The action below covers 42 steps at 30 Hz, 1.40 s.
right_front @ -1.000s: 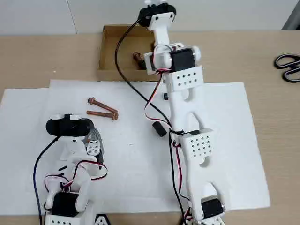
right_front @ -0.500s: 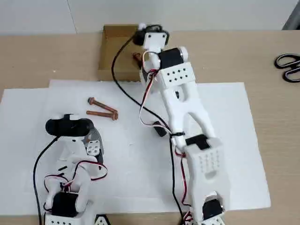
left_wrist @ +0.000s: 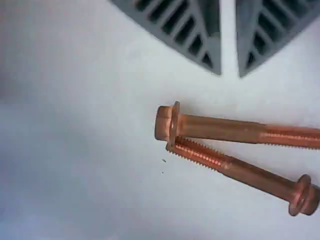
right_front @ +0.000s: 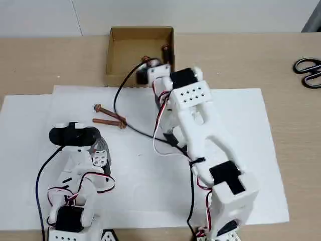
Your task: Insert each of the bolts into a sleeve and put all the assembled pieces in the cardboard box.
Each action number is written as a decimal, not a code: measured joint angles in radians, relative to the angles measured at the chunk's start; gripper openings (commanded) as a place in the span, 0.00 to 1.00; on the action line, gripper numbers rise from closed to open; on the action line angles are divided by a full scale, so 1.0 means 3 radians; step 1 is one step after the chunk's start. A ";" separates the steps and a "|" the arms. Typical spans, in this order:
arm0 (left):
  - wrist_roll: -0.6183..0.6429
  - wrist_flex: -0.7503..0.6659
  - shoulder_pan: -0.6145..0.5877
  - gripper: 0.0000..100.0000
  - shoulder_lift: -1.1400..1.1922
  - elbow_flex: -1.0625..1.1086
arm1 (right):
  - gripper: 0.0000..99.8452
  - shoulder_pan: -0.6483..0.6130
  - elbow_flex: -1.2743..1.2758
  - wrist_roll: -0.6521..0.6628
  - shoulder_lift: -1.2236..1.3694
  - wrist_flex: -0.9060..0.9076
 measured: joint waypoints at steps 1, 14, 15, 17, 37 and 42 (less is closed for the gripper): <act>0.0005 0.0000 0.0000 0.01 0.0000 0.0000 | 0.21 -0.0020 0.0056 0.0051 -0.0010 -0.0005; 0.0010 0.0000 0.0000 0.01 0.0000 0.0000 | 0.21 -0.0092 0.0430 0.0235 -0.0015 -0.0302; 0.0010 0.0000 0.0000 0.01 0.0000 0.0000 | 0.21 -0.0092 0.0476 0.0235 -0.0015 -0.0343; 0.0010 0.0000 0.0000 0.01 0.0000 0.0000 | 0.21 -0.0097 0.0573 0.0235 -0.0015 -0.0414; 0.0010 0.0000 0.0000 0.01 0.0000 0.0000 | 0.11 -0.0097 0.0772 0.0235 0.0307 -0.0951; 0.0010 0.0000 0.0000 0.01 0.0000 0.0000 | 0.08 -0.0082 0.0772 0.0235 0.0307 -0.0951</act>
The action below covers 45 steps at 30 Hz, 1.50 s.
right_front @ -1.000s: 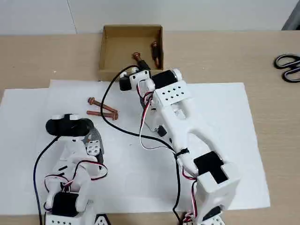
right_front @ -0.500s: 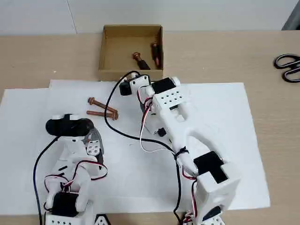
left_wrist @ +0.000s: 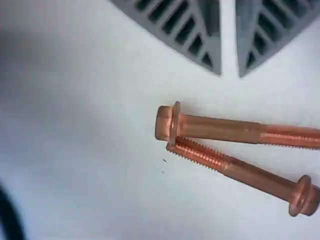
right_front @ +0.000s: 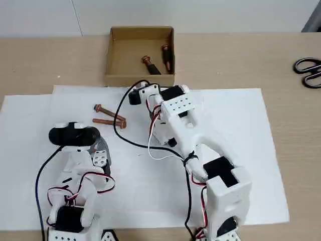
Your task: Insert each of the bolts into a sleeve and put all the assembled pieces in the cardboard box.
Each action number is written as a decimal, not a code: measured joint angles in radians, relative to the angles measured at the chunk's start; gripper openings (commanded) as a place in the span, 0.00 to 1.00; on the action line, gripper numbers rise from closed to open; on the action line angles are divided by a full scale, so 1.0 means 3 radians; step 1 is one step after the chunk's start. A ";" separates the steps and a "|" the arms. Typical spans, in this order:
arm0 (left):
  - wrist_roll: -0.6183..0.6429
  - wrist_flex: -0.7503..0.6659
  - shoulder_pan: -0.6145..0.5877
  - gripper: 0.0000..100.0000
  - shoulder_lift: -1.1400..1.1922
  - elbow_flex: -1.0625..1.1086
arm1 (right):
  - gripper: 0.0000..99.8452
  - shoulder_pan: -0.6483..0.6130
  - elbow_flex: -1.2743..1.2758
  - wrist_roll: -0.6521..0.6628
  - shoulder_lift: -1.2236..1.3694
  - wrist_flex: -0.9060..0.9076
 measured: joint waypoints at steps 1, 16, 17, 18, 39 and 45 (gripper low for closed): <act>0.0000 0.0000 0.0000 0.01 0.0000 0.0000 | 0.08 -0.0005 -0.0005 0.0000 0.0031 -0.0005; 0.0010 0.0000 0.0000 0.01 0.0000 0.0113 | 0.22 -0.0056 -0.0051 -0.0036 0.0332 0.0000; 0.0010 0.0000 0.0000 0.01 0.0000 0.0113 | 0.20 -0.0066 -0.0051 -0.0036 0.0332 0.0005; 0.0010 0.0000 0.0000 0.01 0.0000 0.0113 | 0.18 -0.0066 -0.0051 -0.0036 0.0332 0.0005; 0.0010 0.0000 0.0000 0.01 0.0000 -0.0092 | 0.01 -0.0005 -0.0036 0.0015 -0.0056 0.0210; -0.0005 0.0072 0.0000 0.01 0.0000 -0.0501 | 0.00 0.0138 -0.0123 0.0015 -0.0716 0.0573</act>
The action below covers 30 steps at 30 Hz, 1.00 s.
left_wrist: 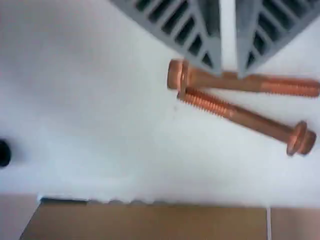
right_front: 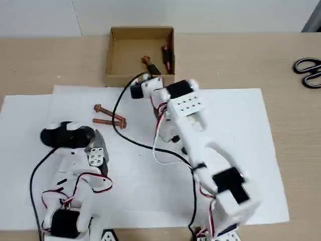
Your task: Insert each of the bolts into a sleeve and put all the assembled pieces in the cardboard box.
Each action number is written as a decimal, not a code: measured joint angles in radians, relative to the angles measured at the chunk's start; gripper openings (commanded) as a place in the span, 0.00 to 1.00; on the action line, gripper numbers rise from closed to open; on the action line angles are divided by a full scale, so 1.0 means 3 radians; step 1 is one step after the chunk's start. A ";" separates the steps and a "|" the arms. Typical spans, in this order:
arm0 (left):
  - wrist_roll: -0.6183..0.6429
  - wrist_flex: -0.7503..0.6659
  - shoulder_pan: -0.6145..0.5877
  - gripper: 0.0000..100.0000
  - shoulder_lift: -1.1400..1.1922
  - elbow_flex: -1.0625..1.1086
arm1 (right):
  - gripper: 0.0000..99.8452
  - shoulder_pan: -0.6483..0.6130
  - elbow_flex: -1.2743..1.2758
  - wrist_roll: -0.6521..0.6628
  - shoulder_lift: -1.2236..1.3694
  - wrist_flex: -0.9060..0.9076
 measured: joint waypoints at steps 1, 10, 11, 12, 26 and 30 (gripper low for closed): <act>-0.0041 0.0051 0.0000 0.01 0.0005 -0.0097 | 0.00 0.0082 -0.0010 0.0000 -0.0082 0.0061; -0.0542 0.0189 0.0000 0.01 0.1018 -0.1074 | 0.01 0.1197 -0.0010 0.0010 -0.0435 0.0378; -0.0552 0.0230 0.0000 0.01 0.1238 -0.1238 | 0.01 0.1304 0.0031 0.0010 -0.0460 0.0384; -0.0557 0.0302 0.0000 0.01 0.1458 -0.1401 | 0.01 0.1396 0.0092 0.0010 -0.0491 0.0384; -0.0619 0.1662 -0.0005 0.01 0.4455 -0.3785 | 0.01 0.1851 0.1529 0.0143 -0.1698 0.0118; -0.1181 0.1724 -0.0005 0.01 0.4874 -0.3887 | 0.00 0.1851 0.1959 0.0153 -0.2117 0.0005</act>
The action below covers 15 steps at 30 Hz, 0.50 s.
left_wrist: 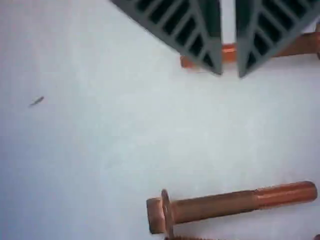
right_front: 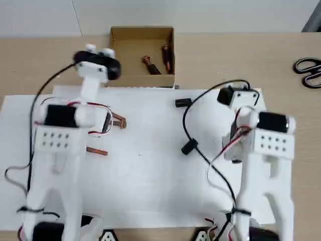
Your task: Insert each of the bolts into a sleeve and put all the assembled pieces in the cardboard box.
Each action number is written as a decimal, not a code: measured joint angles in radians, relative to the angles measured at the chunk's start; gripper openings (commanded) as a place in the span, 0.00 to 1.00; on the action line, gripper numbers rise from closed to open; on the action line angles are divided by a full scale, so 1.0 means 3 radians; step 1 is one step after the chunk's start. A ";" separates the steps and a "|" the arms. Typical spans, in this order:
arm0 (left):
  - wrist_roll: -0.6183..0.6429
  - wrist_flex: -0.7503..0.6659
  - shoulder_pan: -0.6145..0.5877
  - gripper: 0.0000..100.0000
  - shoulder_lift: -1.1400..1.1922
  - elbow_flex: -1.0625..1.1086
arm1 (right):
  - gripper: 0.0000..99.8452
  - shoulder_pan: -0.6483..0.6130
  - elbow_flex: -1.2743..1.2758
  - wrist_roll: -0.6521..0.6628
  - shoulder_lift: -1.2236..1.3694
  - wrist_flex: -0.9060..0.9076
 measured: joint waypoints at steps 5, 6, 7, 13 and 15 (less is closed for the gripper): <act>-0.0706 -0.0205 0.0000 0.01 0.0271 -0.0010 | 0.00 0.0000 0.0174 0.0230 -0.0353 -0.0056; -0.0880 -0.0225 0.0000 0.01 0.0327 -0.0010 | 0.00 0.0000 0.0184 0.0281 -0.0409 -0.0056; -0.1048 -0.0235 0.0000 0.01 0.0378 -0.0010 | 0.00 0.0000 0.0184 0.0317 -0.0460 -0.0056; -0.1933 -0.0240 0.0000 0.04 0.0440 -0.0010 | 0.01 0.0000 0.0184 0.0378 -0.0563 -0.0056; -0.2179 -0.0240 0.0000 0.05 0.0445 -0.0010 | 0.01 0.0000 0.0184 0.0378 -0.0573 -0.0056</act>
